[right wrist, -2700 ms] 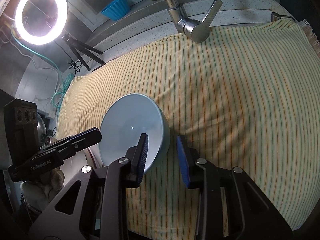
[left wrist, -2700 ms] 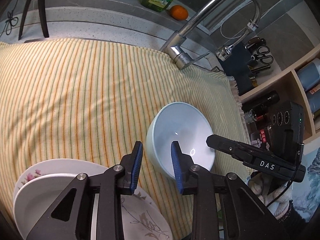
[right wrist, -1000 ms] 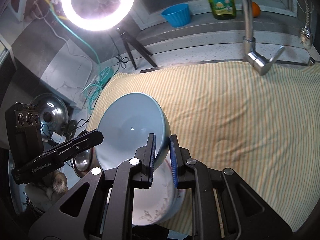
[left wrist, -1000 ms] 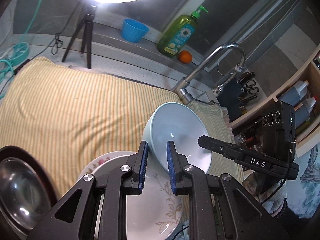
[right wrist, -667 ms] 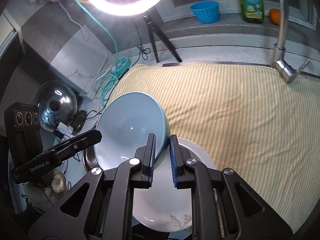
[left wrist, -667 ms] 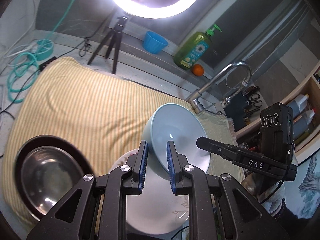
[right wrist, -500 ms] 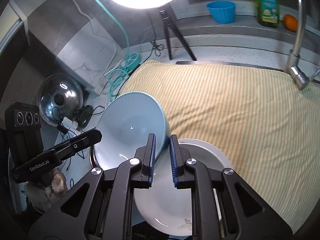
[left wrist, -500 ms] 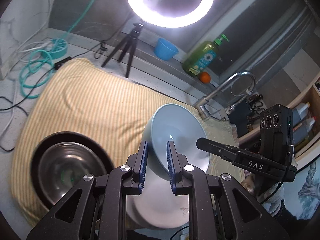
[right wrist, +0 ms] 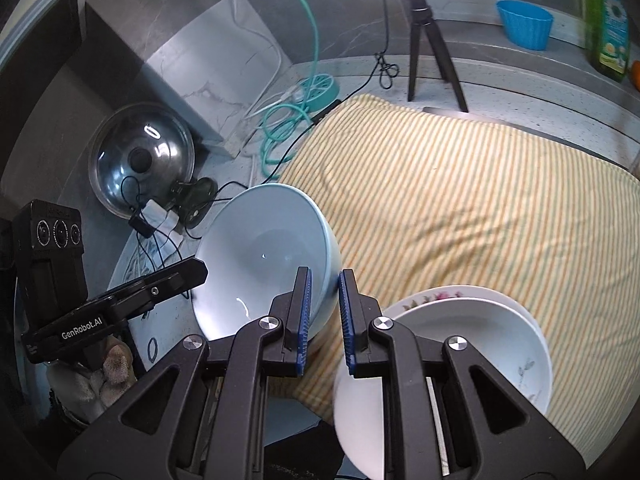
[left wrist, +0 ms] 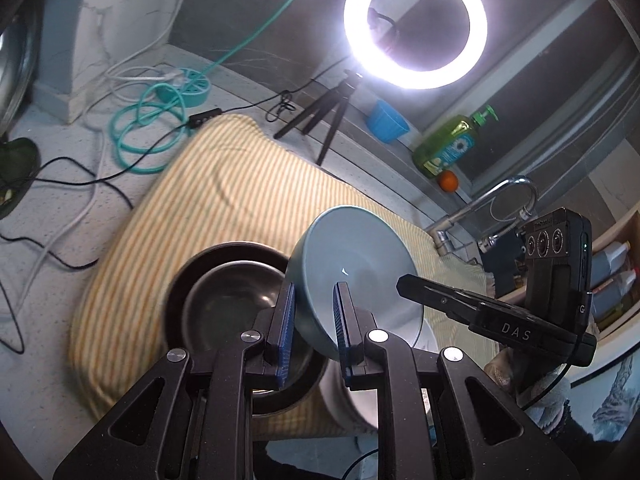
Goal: Organize plates and bowls
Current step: 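Lift the white bowl with both grippers and carry it over the nested steel bowls, then lower the white bowl into the red-bottomed bowl and open both grippers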
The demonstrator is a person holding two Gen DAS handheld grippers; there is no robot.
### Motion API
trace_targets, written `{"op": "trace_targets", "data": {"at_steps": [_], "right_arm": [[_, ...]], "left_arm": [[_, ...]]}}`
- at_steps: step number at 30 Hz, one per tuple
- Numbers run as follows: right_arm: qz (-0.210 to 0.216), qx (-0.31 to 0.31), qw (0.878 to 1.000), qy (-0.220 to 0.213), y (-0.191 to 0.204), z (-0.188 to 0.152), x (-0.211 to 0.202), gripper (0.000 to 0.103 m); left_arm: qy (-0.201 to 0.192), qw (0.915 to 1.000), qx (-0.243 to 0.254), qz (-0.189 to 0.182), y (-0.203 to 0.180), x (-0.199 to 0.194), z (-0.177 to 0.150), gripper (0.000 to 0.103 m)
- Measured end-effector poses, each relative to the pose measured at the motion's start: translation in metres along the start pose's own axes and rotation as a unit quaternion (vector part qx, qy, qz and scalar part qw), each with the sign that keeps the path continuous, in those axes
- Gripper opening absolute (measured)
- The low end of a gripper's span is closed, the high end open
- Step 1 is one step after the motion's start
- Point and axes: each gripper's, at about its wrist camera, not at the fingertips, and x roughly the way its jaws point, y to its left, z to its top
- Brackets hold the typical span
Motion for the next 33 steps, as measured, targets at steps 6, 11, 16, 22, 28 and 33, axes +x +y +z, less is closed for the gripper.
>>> {"op": "trace_targets", "data": {"at_steps": [6, 11, 16, 22, 28, 33], "right_arm": [[0.002, -0.015, 1.0, 0.026, 0.016, -0.003, 0.025, 0.014], [0.0, -0.022, 0.999, 0.042, 0.022, -0.005, 0.041, 0.014], [-0.007, -0.027, 0.998, 0.055, 0.025, -0.007, 0.055, 0.014], [-0.012, -0.03, 0.997, 0.066, 0.027, -0.01, 0.064, 0.014], [-0.017, -0.038, 0.997, 0.07, 0.029, -0.012, 0.069, 0.014], [-0.023, -0.044, 0.996, 0.073, 0.029, -0.012, 0.073, 0.014]], "left_arm": [[0.002, 0.9998, -0.014, 0.014, 0.019, -0.006, -0.006, 0.017], [0.007, 0.9994, -0.027, 0.021, 0.034, -0.007, -0.009, 0.017], [0.017, 0.999, -0.031, 0.025, 0.043, -0.003, -0.013, 0.017], [0.027, 0.9987, -0.034, 0.028, 0.049, -0.001, -0.015, 0.017], [0.035, 0.9983, -0.035, 0.031, 0.05, 0.001, -0.017, 0.017], [0.038, 0.9981, -0.034, 0.035, 0.051, 0.004, -0.017, 0.016]]}}
